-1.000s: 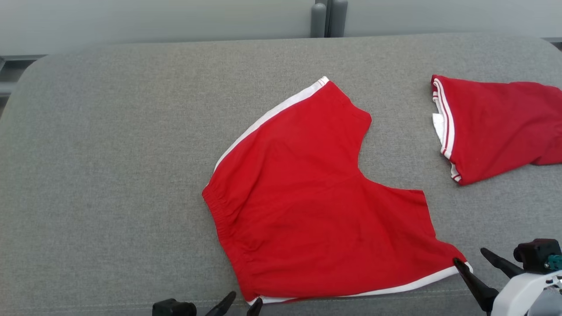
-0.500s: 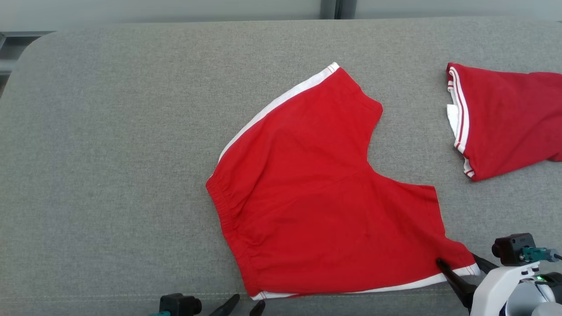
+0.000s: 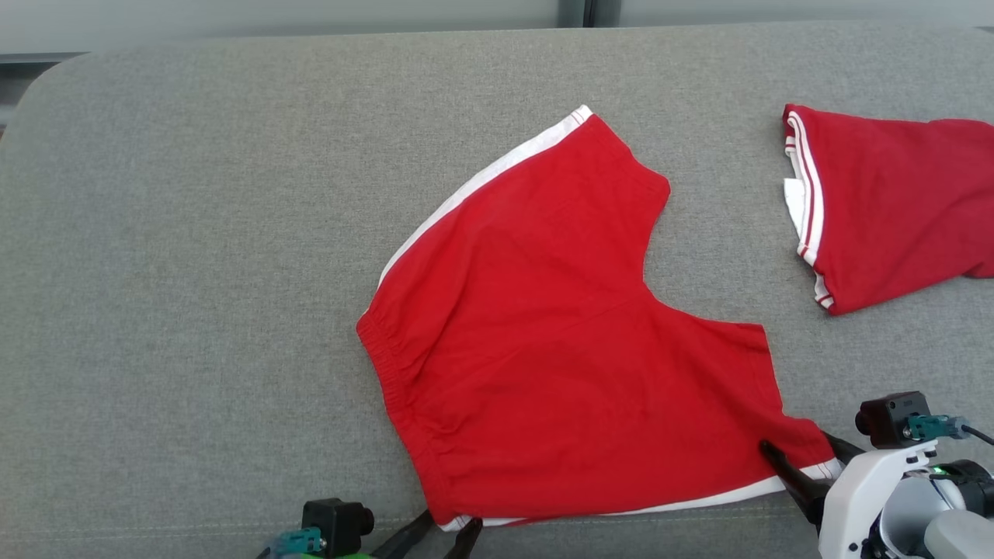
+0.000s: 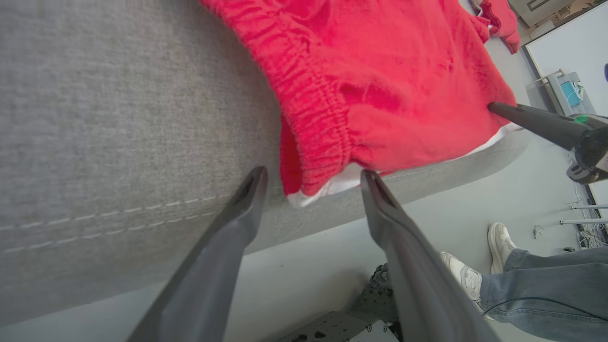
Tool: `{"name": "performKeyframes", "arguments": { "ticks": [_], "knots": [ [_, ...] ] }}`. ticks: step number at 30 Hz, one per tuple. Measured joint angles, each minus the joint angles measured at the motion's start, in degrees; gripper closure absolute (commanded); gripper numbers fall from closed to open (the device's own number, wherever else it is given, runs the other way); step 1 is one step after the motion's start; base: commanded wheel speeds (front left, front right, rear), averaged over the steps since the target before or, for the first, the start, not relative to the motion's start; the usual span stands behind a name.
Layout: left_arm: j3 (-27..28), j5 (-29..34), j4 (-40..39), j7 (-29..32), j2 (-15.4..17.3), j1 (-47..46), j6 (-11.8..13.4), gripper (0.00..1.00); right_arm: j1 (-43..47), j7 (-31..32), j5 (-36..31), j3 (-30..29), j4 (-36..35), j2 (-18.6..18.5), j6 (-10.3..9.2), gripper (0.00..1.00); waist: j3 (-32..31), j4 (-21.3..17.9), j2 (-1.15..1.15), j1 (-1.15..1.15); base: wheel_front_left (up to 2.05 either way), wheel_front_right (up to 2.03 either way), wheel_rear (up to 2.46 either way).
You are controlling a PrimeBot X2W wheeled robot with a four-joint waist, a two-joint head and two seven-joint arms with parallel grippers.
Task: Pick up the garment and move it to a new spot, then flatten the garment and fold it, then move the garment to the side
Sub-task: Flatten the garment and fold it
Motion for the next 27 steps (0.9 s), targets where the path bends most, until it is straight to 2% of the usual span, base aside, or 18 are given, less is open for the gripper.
{"name": "performKeyframes", "arguments": {
  "ticks": [2, 3, 4, 5, 6, 8, 16, 21, 27],
  "knots": [
    [-0.1, 0.0, 0.6, 0.0, -0.4, -0.3, -0.3, 0.0, -0.4, 0.0, -0.1, 0.1, 0.3, 0.2, 0.32, 0.0, 0.0, 0.0, 0.0, 0.0, 0.0, 0.0, 0.0],
    [-0.2, 0.0, 0.9, 0.0, -0.6, -0.3, -0.4, 0.11, -0.5, 0.0, -0.1, 0.1, 0.5, 0.3, 0.36, 0.1, 0.0, 0.0, 0.0, 0.0, 0.0, 0.0, 0.0],
    [-0.4, -0.2, 1.1, 0.0, -0.7, -0.3, -0.4, 0.64, -0.7, 0.0, -0.2, 0.2, 0.8, 0.4, 0.45, 0.34, 0.0, -0.1, 0.0, 0.0, 0.0, 0.0, 0.0],
    [-0.5, -0.3, 1.4, 0.0, -0.9, -0.3, -0.5, 0.95, -0.9, 0.0, -0.2, 0.2, 0.9, 0.5, 0.7, 0.55, 0.0, -0.1, 0.0, 0.0, 0.0, 0.0, 0.0],
    [-0.5, -0.3, 1.6, 0.0, -1.0, -0.3, -0.5, 1.0, -1.1, 0.0, -0.2, 0.2, 1.1, 0.6, 0.78, 0.67, 0.0, -0.1, 0.0, 0.0, 0.0, 0.0, 0.0],
    [-0.7, -0.5, 2.0, 0.0, -1.3, -0.3, -0.5, 1.0, -1.2, 0.0, -0.2, 0.3, 1.4, 0.8, 1.21, 1.0, 0.0, -0.1, 0.0, 0.0, 0.0, 0.0, 0.0],
    [-1.0, -4.1, 1.1, 2.0, -1.2, -0.3, -1.2, 1.0, -1.2, 0.0, 1.8, -0.1, 1.0, 1.1, 3.23, 1.0, 0.5, -0.1, 0.0, 0.0, 0.0, 0.0, 0.0],
    [-1.3, -6.4, -1.3, 4.0, 0.0, -0.2, -1.6, 1.0, -0.1, -0.1, 4.7, -2.0, -0.7, 0.0, 3.41, 1.0, 1.1, 0.0, 0.0, 0.0, 0.0, 0.0, 0.0],
    [-1.1, -9.8, -6.2, 7.2, 4.3, -0.1, -1.7, 1.0, 3.4, 0.2, 10.1, -4.6, -5.0, -2.6, 4.57, 1.0, 1.8, 0.1, 0.0, 0.0, 0.0, 0.0, 0.0]
  ]
}}
